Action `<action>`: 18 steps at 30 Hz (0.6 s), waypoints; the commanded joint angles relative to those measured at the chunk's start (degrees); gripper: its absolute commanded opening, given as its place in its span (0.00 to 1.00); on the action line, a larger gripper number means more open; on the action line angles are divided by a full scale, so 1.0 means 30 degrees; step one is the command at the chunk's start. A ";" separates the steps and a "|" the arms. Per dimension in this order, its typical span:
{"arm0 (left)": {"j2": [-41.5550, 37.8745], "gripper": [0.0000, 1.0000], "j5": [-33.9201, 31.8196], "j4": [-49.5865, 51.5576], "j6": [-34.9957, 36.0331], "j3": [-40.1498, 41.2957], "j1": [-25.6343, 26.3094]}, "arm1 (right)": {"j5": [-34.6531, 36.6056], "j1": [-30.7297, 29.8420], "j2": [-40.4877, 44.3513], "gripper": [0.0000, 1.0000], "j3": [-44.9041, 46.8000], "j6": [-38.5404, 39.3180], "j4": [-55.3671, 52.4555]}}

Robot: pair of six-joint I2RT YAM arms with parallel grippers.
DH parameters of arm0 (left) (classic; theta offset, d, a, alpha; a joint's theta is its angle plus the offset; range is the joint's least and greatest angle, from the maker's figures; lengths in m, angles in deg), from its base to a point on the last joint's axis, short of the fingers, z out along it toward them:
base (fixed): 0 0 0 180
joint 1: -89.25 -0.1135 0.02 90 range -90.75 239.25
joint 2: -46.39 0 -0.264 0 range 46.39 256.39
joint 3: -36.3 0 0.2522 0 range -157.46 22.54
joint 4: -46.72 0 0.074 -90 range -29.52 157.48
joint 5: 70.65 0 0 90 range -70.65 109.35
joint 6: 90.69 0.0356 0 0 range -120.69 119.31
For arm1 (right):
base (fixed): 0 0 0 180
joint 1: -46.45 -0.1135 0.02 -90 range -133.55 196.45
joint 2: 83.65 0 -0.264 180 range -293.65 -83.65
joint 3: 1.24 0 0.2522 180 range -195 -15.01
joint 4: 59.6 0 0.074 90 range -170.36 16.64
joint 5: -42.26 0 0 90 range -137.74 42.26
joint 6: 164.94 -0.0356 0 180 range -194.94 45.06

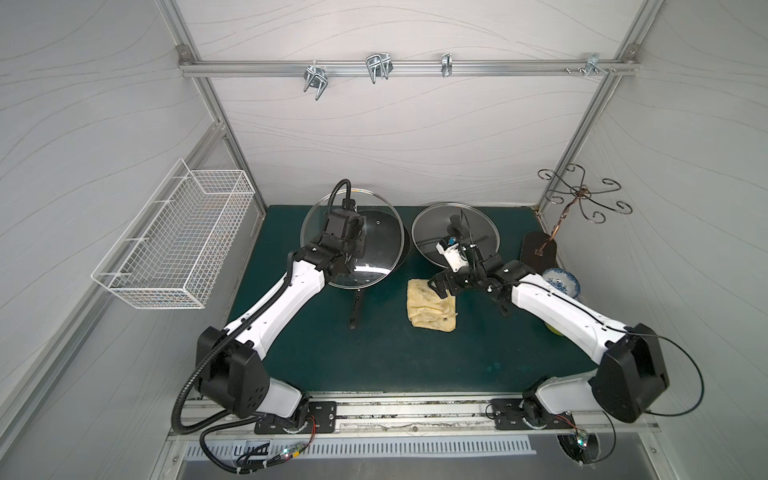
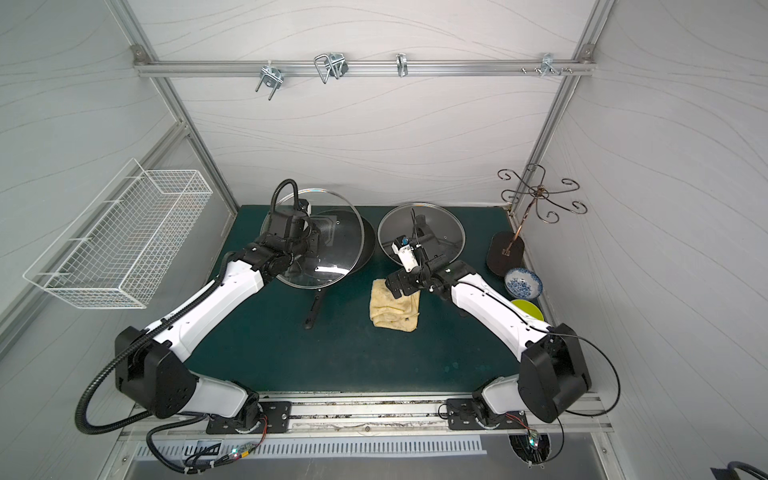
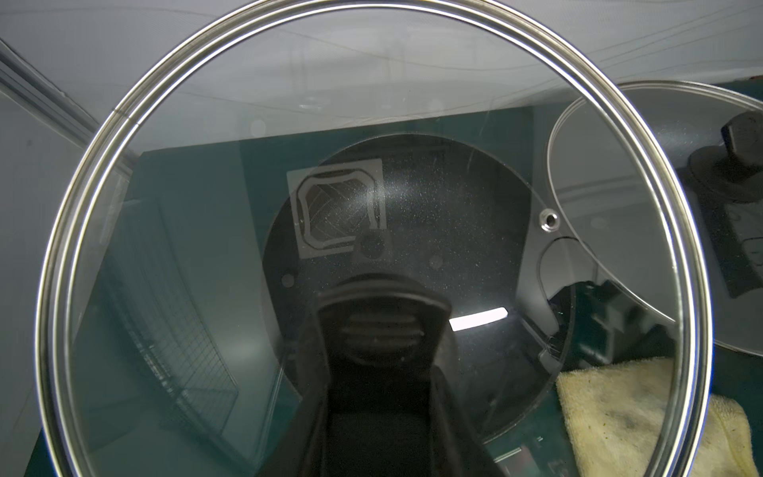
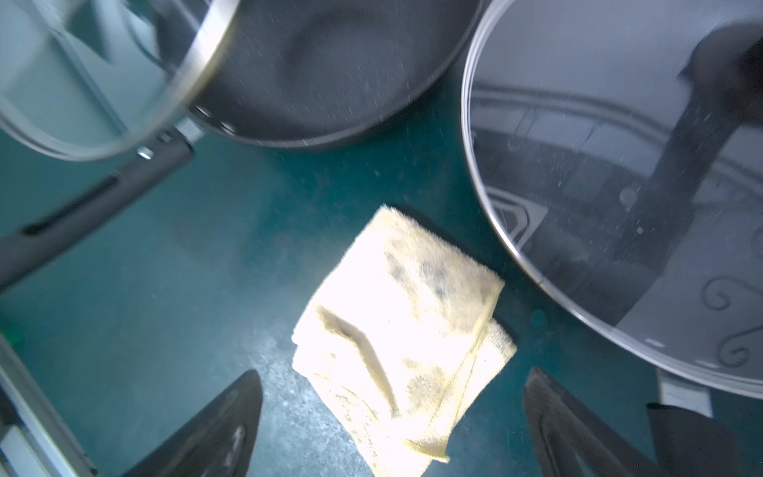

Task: Wipe the pot lid with a cloth
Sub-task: Place the cleaning item at the center of the board, then place the pot lid on the cooking pot.

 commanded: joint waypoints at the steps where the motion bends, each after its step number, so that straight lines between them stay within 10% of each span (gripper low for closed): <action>1: 0.0438 0.00 0.0270 -0.1825 0.0075 -0.3148 -0.0217 | -0.0524 0.0424 0.0770 0.99 -0.0354 0.0271 0.0399; 18: 0.6379 0.00 0.1733 0.1607 -0.0076 -0.9721 -0.0702 | -0.1149 0.1736 0.1579 0.99 -0.1885 0.1081 -0.0522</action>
